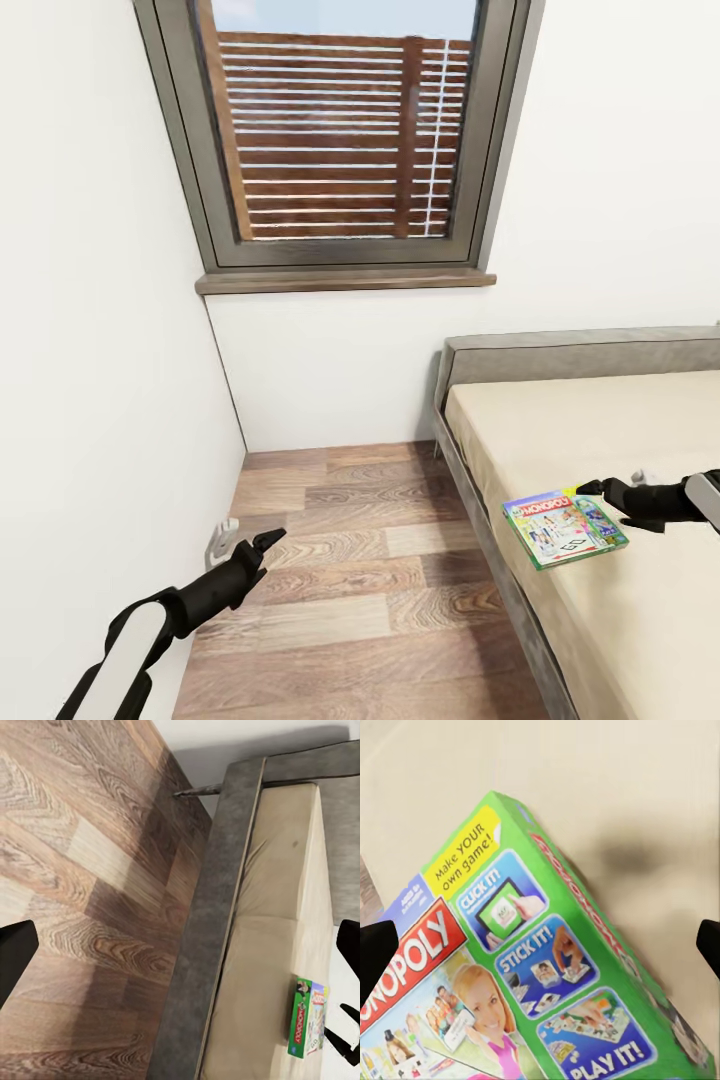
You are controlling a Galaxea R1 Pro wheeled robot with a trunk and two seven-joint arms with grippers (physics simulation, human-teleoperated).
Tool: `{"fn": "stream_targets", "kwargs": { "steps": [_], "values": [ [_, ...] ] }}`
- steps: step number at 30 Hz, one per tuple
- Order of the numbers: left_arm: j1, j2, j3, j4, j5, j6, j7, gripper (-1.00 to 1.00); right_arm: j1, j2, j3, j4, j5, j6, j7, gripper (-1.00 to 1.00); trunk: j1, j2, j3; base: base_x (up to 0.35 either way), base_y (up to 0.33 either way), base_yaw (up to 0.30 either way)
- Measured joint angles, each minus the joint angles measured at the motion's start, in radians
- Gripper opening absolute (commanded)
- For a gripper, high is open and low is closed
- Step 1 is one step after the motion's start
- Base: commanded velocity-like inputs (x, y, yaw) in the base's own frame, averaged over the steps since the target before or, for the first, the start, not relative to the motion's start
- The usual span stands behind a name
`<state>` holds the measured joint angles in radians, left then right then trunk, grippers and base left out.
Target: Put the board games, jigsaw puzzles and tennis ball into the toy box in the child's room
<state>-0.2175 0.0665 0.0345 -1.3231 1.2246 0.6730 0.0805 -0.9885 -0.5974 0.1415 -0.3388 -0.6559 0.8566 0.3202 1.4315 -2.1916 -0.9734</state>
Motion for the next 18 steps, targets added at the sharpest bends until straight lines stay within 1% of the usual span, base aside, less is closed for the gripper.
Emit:
{"fn": "stream_targets", "kwargs": {
  "steps": [2,3,5,6,7,8,9,10,12,18],
  "values": [
    [-0.003,-0.004,0.0,0.021,-0.001,-0.001,0.0,1.0,0.0,-0.02,-0.001,-0.003,0.003,-0.074,0.003,1.0,0.0,0.0,0.0,0.0,0.0,0.0],
    [-0.004,-0.004,0.0,0.022,-0.001,-0.001,0.0,1.0,0.001,-0.02,-0.001,-0.003,0.002,-0.075,0.003,1.0,0.0,0.0,0.0,0.0,0.0,0.0],
    [-0.01,-0.008,0.001,0.055,-0.002,-0.005,0.0,1.0,0.001,-0.041,-0.002,-0.005,0.004,-0.158,0.004,1.0,0.0,0.0,0.0,0.0,0.0,0.0],
    [-0.01,-0.008,0.001,0.055,-0.002,-0.005,0.0,1.0,0.001,-0.041,-0.001,-0.005,0.003,-0.159,0.004,1.0,0.0,0.0,0.0,0.0,0.0,0.0],
    [-0.015,-0.01,0.001,0.074,-0.003,-0.008,0.0,1.0,0.001,-0.05,-0.002,-0.005,0.004,-0.194,0.004,1.0,0.0,0.0,0.0,0.0,0.0,0.0],
    [-0.015,-0.01,0.001,0.075,-0.002,-0.008,0.0,1.0,0.001,-0.05,-0.002,-0.005,0.004,-0.195,0.004,1.0,0.0,0.0,0.0,0.0,0.0,0.0],
    [-0.021,-0.011,0.002,0.093,-0.003,-0.011,0.0,1.0,0.001,-0.058,-0.002,-0.006,0.004,-0.223,0.005,1.0,0.0,0.0,0.0,0.0,0.0,0.0],
    [-0.018,-0.008,-0.004,0.087,-0.003,-0.011,-0.005,1.0,-0.005,-0.062,-0.008,-0.012,0.001,-0.228,0.011,1.0,0.0,0.0,0.0,0.0,0.0,0.0],
    [-0.01,-0.004,0.0,0.076,0.002,-0.008,-0.016,1.0,-0.015,-0.059,-0.02,-0.018,0.002,-0.226,0.019,1.0,0.0,0.0,0.0,0.0,0.0,0.0],
    [-0.01,-0.004,0.0,0.045,0.003,-0.008,-0.02,1.0,-0.015,-0.059,-0.02,-0.018,0.002,-0.226,0.019,1.0,0.0,0.0,0.0,0.0,0.0,0.0]
  ]
}}
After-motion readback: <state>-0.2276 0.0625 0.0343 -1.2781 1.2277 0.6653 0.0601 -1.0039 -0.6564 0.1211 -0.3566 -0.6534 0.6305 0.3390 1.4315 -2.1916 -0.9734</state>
